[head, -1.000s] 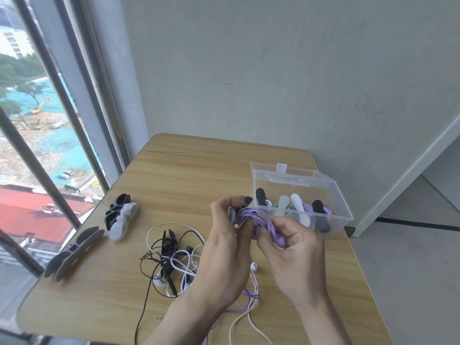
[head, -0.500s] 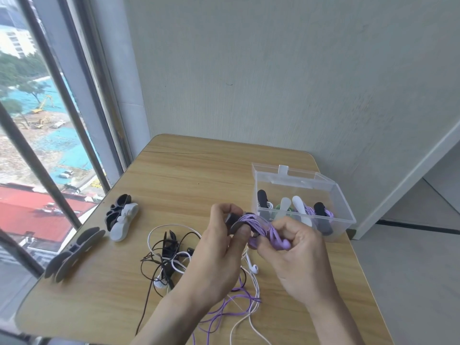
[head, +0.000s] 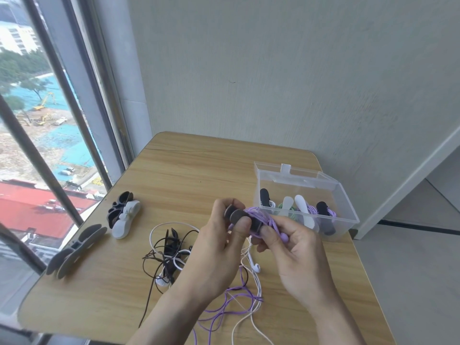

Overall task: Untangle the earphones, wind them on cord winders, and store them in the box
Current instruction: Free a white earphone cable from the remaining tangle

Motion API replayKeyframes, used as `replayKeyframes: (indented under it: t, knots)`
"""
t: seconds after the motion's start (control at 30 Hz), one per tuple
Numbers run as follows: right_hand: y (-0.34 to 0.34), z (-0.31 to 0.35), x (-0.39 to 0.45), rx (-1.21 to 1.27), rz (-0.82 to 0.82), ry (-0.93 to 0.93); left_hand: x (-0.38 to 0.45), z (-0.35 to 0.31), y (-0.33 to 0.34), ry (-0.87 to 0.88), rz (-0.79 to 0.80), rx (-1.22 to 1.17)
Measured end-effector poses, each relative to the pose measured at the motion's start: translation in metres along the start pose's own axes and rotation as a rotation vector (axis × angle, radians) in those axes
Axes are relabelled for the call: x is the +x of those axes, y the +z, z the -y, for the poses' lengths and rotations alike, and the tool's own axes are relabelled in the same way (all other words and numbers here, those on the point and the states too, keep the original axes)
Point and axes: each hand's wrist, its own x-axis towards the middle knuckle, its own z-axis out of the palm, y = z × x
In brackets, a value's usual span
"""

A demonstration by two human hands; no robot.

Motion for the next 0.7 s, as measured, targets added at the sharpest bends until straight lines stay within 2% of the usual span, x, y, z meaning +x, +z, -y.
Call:
replayKeyframes:
  t: [0.13,0.37,0.5,0.7]
  knots:
    - [0.001,0.002,-0.001,0.03,-0.025,0.002,0.0,-0.002,-0.003,-0.012,0.061,-0.04]
    - [0.001,0.0,-0.001,0.045,-0.059,0.138,0.002,-0.011,-0.01,-0.127,0.184,-0.23]
    - [0.003,0.004,-0.001,-0.035,-0.183,0.028,0.003,-0.013,-0.01,-0.22,0.133,-0.18]
    - [0.006,0.005,-0.003,-0.064,-0.161,0.017,0.007,-0.015,-0.008,-0.275,0.058,-0.216]
